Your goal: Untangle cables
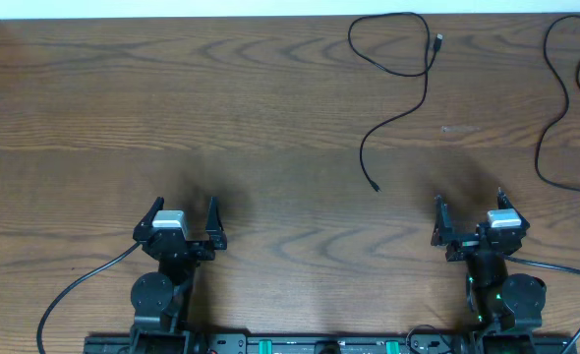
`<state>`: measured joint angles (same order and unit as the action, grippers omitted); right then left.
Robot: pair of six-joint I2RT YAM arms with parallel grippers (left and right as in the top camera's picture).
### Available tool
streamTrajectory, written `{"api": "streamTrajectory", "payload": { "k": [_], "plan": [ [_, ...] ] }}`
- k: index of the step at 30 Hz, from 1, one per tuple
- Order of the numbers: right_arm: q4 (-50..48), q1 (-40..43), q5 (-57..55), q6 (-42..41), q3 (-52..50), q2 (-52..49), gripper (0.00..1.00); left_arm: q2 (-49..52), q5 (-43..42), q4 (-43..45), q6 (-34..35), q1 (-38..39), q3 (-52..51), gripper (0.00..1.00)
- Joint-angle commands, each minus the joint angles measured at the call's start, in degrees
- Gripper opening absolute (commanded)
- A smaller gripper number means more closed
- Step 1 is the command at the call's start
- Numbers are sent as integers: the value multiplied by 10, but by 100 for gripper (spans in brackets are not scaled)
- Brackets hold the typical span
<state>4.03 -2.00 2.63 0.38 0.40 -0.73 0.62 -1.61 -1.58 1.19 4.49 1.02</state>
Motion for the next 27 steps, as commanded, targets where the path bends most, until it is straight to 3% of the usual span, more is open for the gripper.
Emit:
{"api": "streamTrajectory", "payload": {
  "k": [1,12,27],
  "plan": [
    [4,-3,-12,9,-1,5,99,-4,8,-26,-10,-3,-8,96],
    [4,-3,-30,-37,-1,5,99,-4,8,-26,-10,-3,-8,96],
    [4,-3,-28,-9,-1,5,99,-4,7,-26,-10,-3,-8,96]
  ]
}}
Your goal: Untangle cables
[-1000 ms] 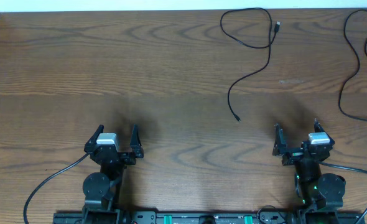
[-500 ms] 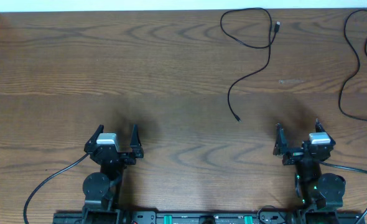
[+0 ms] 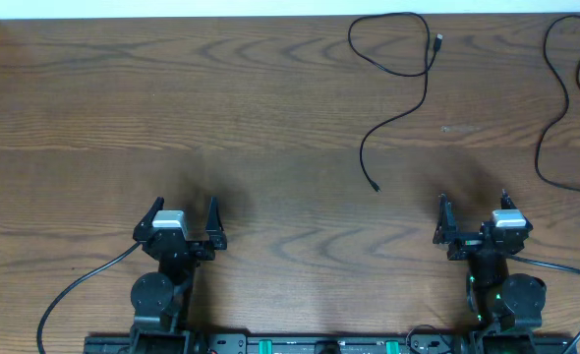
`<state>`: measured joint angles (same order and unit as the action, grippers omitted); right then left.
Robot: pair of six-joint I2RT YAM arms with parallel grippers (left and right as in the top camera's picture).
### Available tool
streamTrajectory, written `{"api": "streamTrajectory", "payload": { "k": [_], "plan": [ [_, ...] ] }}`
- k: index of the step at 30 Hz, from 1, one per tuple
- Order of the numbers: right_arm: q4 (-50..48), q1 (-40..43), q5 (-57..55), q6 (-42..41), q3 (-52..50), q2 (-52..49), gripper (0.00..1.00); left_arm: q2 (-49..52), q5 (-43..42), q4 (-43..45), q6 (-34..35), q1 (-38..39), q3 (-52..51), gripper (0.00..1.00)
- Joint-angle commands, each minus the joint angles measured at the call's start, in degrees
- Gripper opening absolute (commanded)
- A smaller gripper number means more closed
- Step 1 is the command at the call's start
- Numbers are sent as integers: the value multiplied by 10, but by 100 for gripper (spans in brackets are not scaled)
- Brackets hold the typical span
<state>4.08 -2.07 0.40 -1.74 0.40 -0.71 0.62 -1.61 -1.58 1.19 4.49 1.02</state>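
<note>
A thin black cable (image 3: 400,74) loops at the table's far right-centre, one end plug by the far edge and the other end near the middle. A second black cable (image 3: 561,98) curves down the far right side and runs off the frame; the two lie apart. My left gripper (image 3: 183,211) rests open near the front left, far from both cables. Over at the front right, my right gripper (image 3: 473,207) stands open, nothing between its fingers, a short way in front of the first cable's near end.
The wooden table (image 3: 172,98) has a raised edge at the far left corner. Arm bases and their own power cords sit along the front edge.
The right gripper has shifted very slightly to the right and nearer the front. The cables and the left arm lie as before.
</note>
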Motion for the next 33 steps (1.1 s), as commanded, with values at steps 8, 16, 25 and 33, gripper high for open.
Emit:
{"api": "streamTrajectory", "payload": {
  "k": [8,16,25,33],
  "plan": [
    [4,-3,0,66,-1,4,99,-4,8,-26,-10,-3,-8,96],
    [4,-3,0,65,-1,4,99,-4,8,-26,-10,-3,-8,96],
    [3,-3,0,65,-1,4,99,-4,8,-26,-10,-3,-8,96],
    [3,-3,0,65,-1,4,99,-4,8,-26,-10,-3,-8,96]
  ]
}}
